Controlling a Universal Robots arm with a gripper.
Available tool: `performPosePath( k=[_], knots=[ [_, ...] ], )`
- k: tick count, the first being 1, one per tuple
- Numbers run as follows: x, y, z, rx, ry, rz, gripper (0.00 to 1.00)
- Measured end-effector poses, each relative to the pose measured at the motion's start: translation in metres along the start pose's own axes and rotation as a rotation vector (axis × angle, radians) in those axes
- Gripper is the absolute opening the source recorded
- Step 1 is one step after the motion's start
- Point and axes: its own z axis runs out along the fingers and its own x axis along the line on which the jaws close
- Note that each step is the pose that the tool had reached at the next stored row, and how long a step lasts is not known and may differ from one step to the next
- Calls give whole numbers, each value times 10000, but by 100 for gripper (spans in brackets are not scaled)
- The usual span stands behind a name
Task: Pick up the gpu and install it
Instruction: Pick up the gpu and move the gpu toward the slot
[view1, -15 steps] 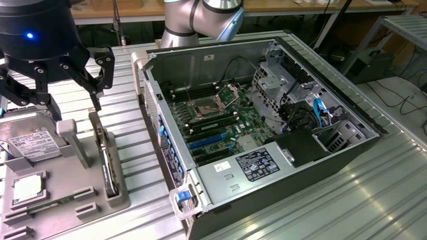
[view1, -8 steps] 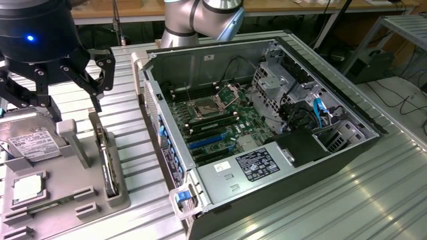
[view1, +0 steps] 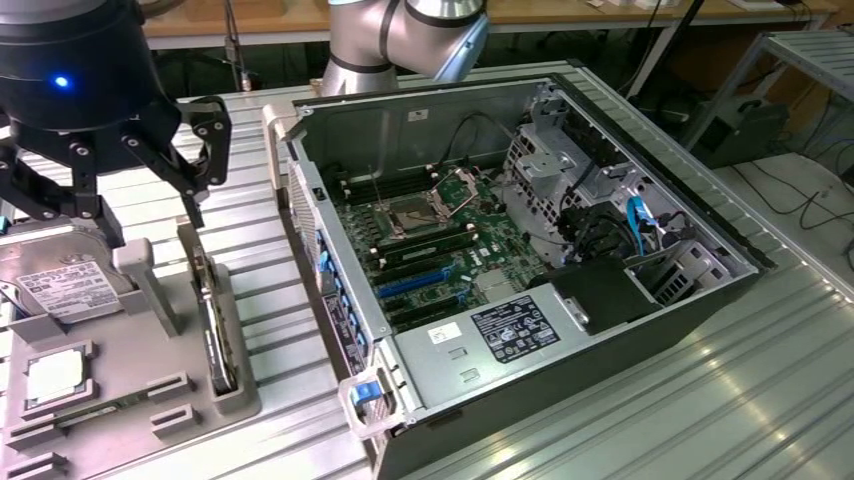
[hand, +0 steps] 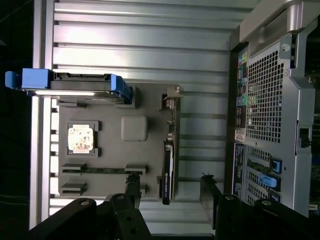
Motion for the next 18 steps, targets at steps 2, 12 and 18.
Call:
performPosePath(
  k=[2, 12, 18],
  knots=[
    [0, -5, 3, 0, 0, -2, 60],
    [3, -57, 45, 0, 0, -2, 60],
    [7, -137, 68, 1, 1, -2, 60]
  ],
)
